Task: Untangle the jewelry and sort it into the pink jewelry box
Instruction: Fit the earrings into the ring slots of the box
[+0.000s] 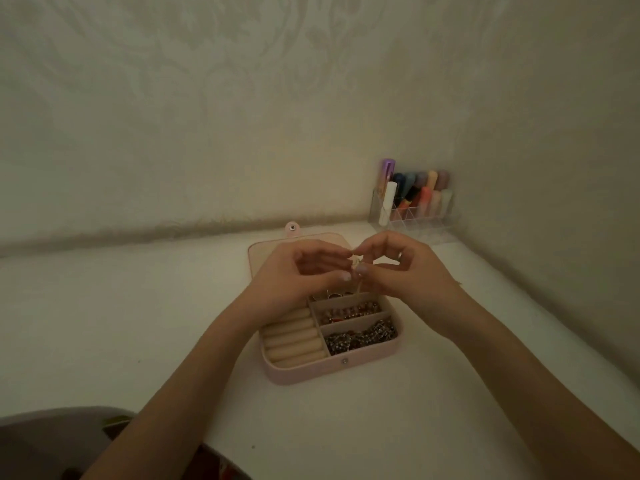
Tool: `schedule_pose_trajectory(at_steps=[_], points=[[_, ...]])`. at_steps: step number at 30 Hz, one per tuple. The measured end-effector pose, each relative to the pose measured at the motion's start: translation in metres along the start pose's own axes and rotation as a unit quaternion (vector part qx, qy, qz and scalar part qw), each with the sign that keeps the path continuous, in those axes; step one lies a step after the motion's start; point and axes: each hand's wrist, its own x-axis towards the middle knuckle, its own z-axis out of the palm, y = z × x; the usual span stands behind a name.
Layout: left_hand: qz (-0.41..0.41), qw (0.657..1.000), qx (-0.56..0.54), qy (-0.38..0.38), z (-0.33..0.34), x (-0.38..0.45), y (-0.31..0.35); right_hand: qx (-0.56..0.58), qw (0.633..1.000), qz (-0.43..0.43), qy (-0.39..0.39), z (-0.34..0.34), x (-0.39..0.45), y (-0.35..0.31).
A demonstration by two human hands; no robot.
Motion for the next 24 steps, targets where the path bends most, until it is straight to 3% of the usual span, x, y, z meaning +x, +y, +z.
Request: schedule_pose_trajectory(at_steps=[9, 15, 19, 24], points=[[0.009, 1.0, -0.001, 0.021, 0.0, 0.002, -0.003, 0.009, 1.0, 0.004, -0.008, 0.01, -0.004, 0.001], [-0.005, 1.0, -0.017, -0.009, 0.0, 0.002, -0.005, -0.004, 1.0, 0.009, 0.015, 0.012, -0.005, 0.003], [-0.005, 1.0, -0.024, 0.015, -0.002, 0.001, -0.005, 0.073, 0.996, 0.049, 0.006, 0.012, -0.006, 0.003], [-0.027, 0.998, -0.056, 0.018, -0.001, 0.001, -0.003, -0.014, 0.999, 0.018, 0.024, 0.011, -0.008, 0.0]])
